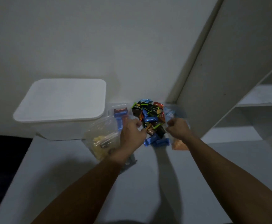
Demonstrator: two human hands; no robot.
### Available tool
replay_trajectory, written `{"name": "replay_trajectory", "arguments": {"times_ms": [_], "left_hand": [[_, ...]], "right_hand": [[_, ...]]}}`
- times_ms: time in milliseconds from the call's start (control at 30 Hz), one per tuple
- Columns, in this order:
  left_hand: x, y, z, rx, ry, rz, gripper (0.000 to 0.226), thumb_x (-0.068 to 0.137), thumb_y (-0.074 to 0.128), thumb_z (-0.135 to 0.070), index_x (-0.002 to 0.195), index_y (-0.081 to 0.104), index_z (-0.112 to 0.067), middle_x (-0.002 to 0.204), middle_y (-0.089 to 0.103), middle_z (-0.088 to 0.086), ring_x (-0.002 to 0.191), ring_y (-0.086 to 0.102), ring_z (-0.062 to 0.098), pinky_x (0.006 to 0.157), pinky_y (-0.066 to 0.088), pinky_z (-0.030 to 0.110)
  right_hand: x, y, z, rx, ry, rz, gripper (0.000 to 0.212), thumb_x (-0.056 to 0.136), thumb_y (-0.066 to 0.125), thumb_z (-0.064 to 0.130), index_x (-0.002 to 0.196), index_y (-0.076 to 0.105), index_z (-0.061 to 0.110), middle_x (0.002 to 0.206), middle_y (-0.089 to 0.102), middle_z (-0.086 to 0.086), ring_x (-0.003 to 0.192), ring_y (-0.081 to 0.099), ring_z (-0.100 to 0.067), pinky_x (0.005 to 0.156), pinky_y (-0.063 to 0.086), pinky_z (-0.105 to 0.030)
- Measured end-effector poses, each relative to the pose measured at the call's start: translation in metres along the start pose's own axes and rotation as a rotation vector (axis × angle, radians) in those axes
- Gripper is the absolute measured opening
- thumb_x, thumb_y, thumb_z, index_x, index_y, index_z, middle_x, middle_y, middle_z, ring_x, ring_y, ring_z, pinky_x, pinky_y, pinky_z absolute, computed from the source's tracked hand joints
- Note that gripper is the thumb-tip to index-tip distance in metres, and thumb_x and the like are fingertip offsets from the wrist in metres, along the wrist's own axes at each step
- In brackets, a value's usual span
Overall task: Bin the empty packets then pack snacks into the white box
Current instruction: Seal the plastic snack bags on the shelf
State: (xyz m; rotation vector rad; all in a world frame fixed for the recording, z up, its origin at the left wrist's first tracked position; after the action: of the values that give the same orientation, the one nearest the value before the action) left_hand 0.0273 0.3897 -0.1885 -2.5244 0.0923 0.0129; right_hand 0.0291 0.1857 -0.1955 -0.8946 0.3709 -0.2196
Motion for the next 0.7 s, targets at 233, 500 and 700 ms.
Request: {"name": "replay_trajectory", "arguments": {"times_ms": [233, 500, 700], "left_hand": [[0.028, 0.110, -0.036, -0.063, -0.148, 0.223, 0.020, 0.079, 0.060, -0.008, 0.097, 0.068, -0.011, 0.101, 0.071, 0.012, 0.099, 0.064, 0.029, 0.086, 0.052, 0.035], [0.029, 0.172, -0.052, -0.244, -0.251, 0.442, 0.038, 0.084, 0.057, -0.005, 0.121, 0.051, -0.014, 0.107, 0.061, 0.007, 0.095, 0.060, 0.023, 0.069, 0.047, 0.031], [0.035, 0.173, -0.041, -0.428, -0.310, 0.335, 0.031, 0.090, 0.055, -0.006, 0.118, 0.054, -0.018, 0.111, 0.064, 0.005, 0.100, 0.063, 0.018, 0.086, 0.056, 0.042]], "right_hand": [[0.024, -0.019, -0.087, 0.024, 0.129, 0.080, 0.019, 0.078, 0.064, 0.016, 0.092, 0.068, 0.004, 0.099, 0.070, -0.016, 0.092, 0.066, -0.032, 0.078, 0.053, -0.036], [0.033, -0.009, -0.117, 0.343, 0.158, 0.171, 0.020, 0.080, 0.067, 0.016, 0.097, 0.064, 0.006, 0.090, 0.066, -0.004, 0.084, 0.061, -0.019, 0.069, 0.051, -0.029], [0.029, -0.016, -0.120, 0.329, 0.174, -0.013, 0.026, 0.092, 0.055, 0.025, 0.111, 0.059, 0.008, 0.104, 0.065, -0.011, 0.099, 0.062, -0.031, 0.085, 0.049, -0.037]]}}
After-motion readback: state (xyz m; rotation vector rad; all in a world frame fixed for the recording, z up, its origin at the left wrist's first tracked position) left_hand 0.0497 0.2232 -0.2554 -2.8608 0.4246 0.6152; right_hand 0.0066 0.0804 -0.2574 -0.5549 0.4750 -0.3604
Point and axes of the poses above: each hand's wrist, its own x-axis towards the middle knuckle, its own y-axis out of the palm, z = x × y, the point moved 4 cm from there along x, towards the middle knuckle
